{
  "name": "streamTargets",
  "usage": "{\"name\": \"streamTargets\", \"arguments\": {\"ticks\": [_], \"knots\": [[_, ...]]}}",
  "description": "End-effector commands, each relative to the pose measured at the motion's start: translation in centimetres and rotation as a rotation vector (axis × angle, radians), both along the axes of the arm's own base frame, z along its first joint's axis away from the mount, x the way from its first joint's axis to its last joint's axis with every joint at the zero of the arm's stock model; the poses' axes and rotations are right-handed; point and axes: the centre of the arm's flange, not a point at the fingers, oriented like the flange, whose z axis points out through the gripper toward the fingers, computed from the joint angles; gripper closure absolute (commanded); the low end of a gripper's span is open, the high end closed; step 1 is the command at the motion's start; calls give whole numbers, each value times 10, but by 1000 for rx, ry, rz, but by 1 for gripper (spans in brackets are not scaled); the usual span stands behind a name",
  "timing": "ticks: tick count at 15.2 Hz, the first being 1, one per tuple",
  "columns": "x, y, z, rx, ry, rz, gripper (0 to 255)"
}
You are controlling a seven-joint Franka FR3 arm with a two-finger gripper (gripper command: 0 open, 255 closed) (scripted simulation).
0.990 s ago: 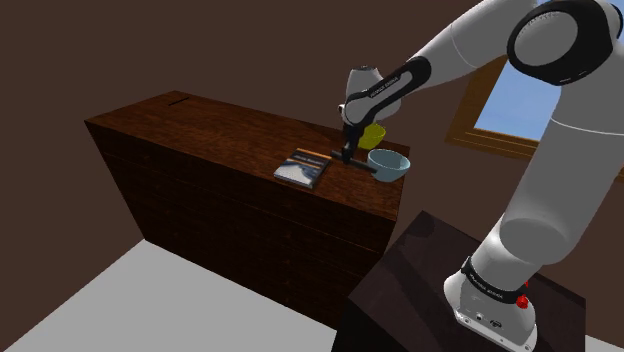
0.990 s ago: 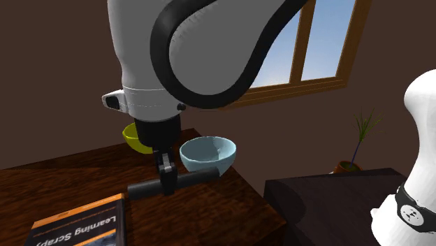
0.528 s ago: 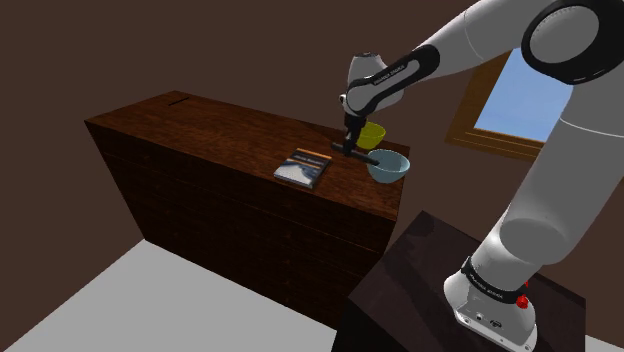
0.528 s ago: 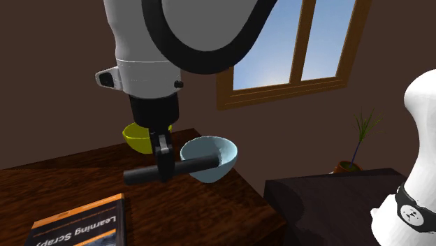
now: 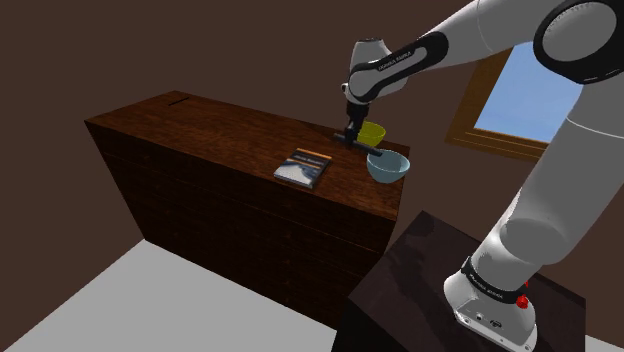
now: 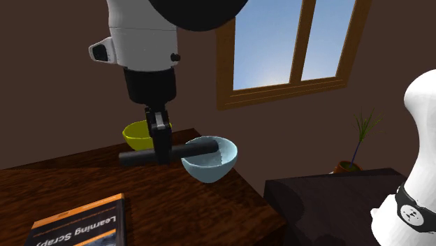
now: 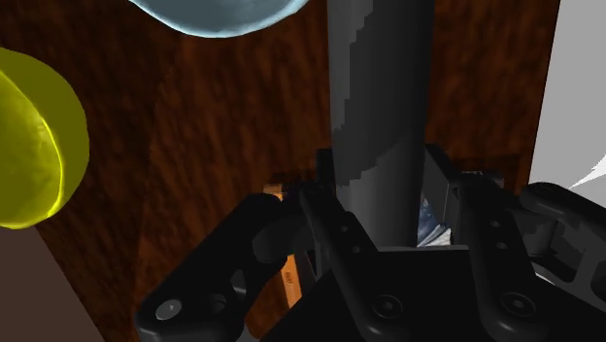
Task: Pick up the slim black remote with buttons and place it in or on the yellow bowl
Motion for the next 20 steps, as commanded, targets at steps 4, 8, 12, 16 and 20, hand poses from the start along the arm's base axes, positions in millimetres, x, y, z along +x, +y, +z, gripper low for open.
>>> {"name": "streamTargets", "arguments": {"ticks": [4,8,12,16,20], "knots": [[23,-55,2,0,0,0,255],[43,-104,1,0,0,0,255],[63,-153,-1,0,0,0,255],[83,-202,-2,0,0,0,255],[103,-251,-4,0,0,0,255]]}}
